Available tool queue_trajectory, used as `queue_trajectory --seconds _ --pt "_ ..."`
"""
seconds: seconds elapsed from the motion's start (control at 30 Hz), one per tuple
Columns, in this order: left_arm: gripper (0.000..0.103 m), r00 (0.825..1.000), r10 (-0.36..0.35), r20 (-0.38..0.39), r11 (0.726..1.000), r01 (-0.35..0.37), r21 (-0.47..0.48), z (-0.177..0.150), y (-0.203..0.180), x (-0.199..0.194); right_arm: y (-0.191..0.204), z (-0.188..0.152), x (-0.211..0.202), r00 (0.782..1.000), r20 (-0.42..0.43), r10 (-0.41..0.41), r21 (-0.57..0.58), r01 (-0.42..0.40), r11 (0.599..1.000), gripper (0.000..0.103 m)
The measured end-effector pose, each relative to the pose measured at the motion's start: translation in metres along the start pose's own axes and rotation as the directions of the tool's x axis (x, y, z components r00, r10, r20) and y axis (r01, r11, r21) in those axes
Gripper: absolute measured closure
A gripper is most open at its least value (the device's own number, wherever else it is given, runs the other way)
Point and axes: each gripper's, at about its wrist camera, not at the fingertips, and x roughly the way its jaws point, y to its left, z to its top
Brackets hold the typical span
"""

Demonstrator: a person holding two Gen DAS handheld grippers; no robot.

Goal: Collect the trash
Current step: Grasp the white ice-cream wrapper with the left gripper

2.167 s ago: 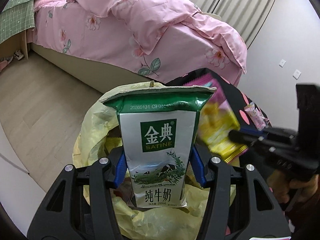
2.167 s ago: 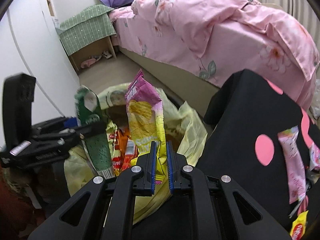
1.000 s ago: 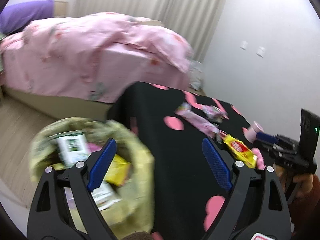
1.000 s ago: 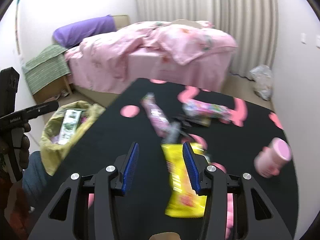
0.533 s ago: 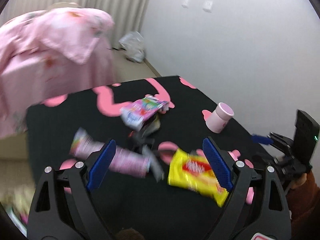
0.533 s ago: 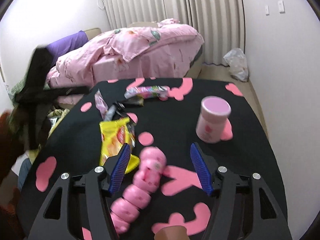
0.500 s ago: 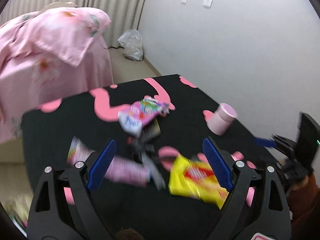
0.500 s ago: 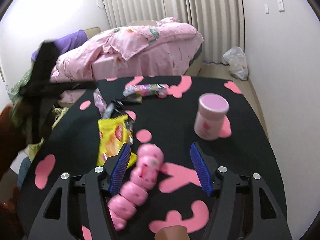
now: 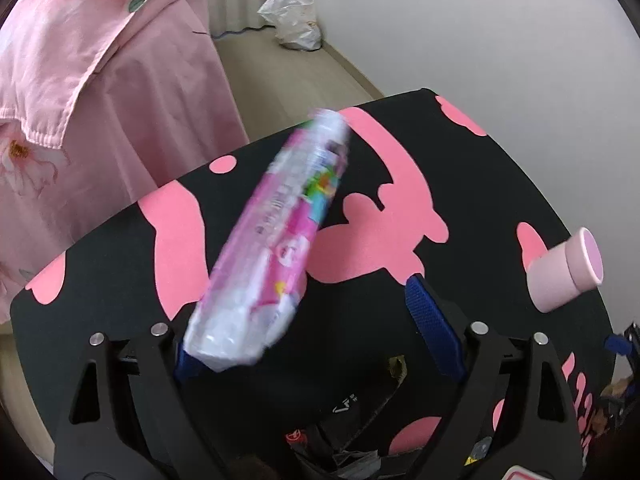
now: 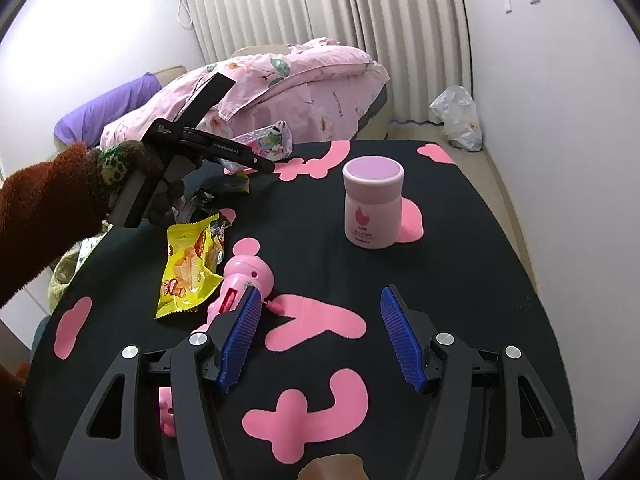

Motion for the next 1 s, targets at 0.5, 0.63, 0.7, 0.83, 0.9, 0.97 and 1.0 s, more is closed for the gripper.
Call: queue_trajectory --seconds 0.5,0.63,0.7,0.83,0.9,0.97,1.0 --pt "0.032 0.966 -0.260 -0.017 0.965 0.260 0.037 -0.049 0.006 -0.053 -0.005 -0.001 0.000 1.000 0.000 0.012 0.033 -0.012 0.999 0.044" --pt "0.023 0.988 -0.088 0.128 0.996 0.089 -0.001 -0.044 0.005 -0.065 -0.006 0.001 0.007 1.000 -0.018 0.020 0.042 -0.019 0.999 0.044" --pt "0.023 0.991 -0.009 0.134 1.000 0.010 -0.008 -0.034 -0.005 -0.056 -0.005 0.002 0.008 1.000 -0.015 0.013 0.048 -0.012 0.999 0.044" --pt "0.037 0.992 0.119 0.038 0.992 -0.118 -0.045 -0.008 -0.016 -0.017 0.000 0.000 0.005 1.000 -0.014 -0.012 0.031 0.013 0.999 0.044" --pt "0.047 0.995 0.099 0.009 0.993 -0.098 -0.066 -0.003 -0.016 -0.009 0.001 -0.001 0.004 1.000 -0.015 -0.019 0.026 0.019 0.999 0.044" --pt "0.072 0.995 0.098 0.012 0.992 -0.097 -0.085 0.000 -0.015 -0.011 0.001 -0.002 0.002 1.000 -0.016 -0.020 0.029 0.020 0.999 0.044" --pt "0.083 0.997 0.071 0.013 0.993 -0.070 -0.099 -0.001 -0.015 -0.014 0.001 -0.002 0.001 1.000 -0.015 -0.020 0.030 0.020 0.999 0.044"
